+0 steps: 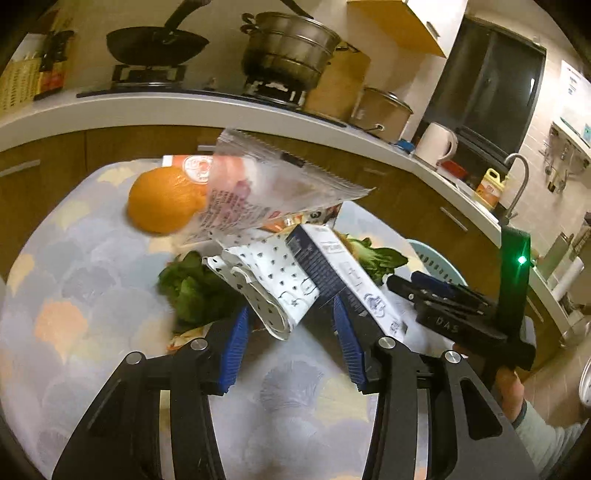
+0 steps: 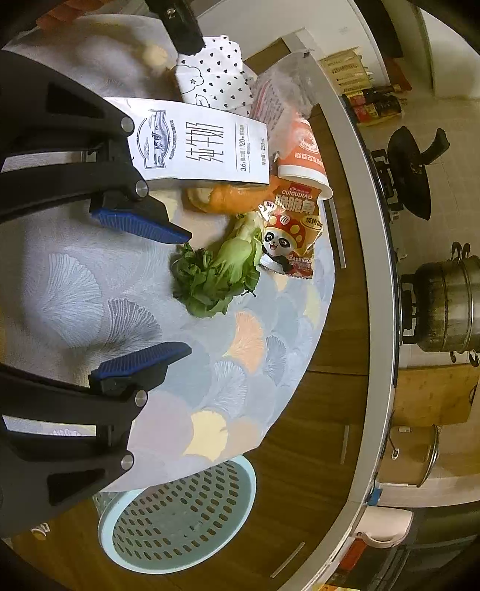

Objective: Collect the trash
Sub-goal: 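Grasp the white milk carton with the right tool while the left grasps polka-dot paper, then carry the carton and polka-dot paper over the blue basket and open both tools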

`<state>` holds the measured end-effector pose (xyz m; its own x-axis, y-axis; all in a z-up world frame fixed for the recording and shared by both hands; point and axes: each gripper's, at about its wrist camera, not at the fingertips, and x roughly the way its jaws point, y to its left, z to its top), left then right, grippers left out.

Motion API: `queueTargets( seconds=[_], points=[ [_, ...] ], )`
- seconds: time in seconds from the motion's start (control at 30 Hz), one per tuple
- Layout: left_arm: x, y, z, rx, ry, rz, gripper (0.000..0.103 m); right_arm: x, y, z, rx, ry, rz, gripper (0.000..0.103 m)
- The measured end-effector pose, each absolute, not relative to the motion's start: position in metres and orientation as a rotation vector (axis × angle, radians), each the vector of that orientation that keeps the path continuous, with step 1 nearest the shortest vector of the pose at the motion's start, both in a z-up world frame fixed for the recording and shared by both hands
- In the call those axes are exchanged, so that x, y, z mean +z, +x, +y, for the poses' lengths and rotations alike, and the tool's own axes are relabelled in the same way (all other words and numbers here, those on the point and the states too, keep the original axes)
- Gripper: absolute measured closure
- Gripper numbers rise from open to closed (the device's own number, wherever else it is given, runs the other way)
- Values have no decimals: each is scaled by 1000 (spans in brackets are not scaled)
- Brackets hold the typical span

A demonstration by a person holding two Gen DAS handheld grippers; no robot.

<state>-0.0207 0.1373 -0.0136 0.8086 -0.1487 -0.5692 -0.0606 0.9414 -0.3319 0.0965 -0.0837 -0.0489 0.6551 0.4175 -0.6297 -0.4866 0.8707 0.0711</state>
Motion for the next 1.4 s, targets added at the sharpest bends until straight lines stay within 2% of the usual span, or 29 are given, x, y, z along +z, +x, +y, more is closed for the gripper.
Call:
queueTargets(
  seconds=[0.17,0.23,0.3,0.47,0.6,0.73,0.8,0.97,1.03,1.07,1.1,1.17,1.4],
  points=[
    [-23,1,142,24,-380,667,60,-49,97,-84,512,-109,687,51],
    [-29,11,148,53,-413,682,66,-49,97,-85,514,-104,687,51],
    [-34,17,152,55,-448,697,82,-48,96,-86,521,-98,678,51],
    [-32,14,141,53,-403,695,98,-38,80,-91,613,-73,629,51],
    [-22,-7,136,19,-385,659,98,-33,67,-88,732,-26,665,36],
    [-15,-31,141,10,-403,616,98,-30,48,-63,768,-128,642,28],
    [-13,-38,144,22,-407,606,98,-33,42,-46,775,-181,643,20],
    [-13,-40,155,53,-427,602,98,-47,53,-16,702,-245,701,20],
    [-12,-42,158,55,-433,596,98,-51,62,-16,696,-219,744,21],
    [-11,-41,157,55,-432,596,98,-53,65,-18,704,-197,760,28],
    [-11,-39,157,52,-427,599,98,-52,67,-20,719,-178,769,41],
    [-11,-38,154,48,-417,604,98,-52,68,-23,777,-147,797,53],
    [-3,-36,133,-3,-384,596,98,-27,45,-45,810,-135,705,53]
  ],
)
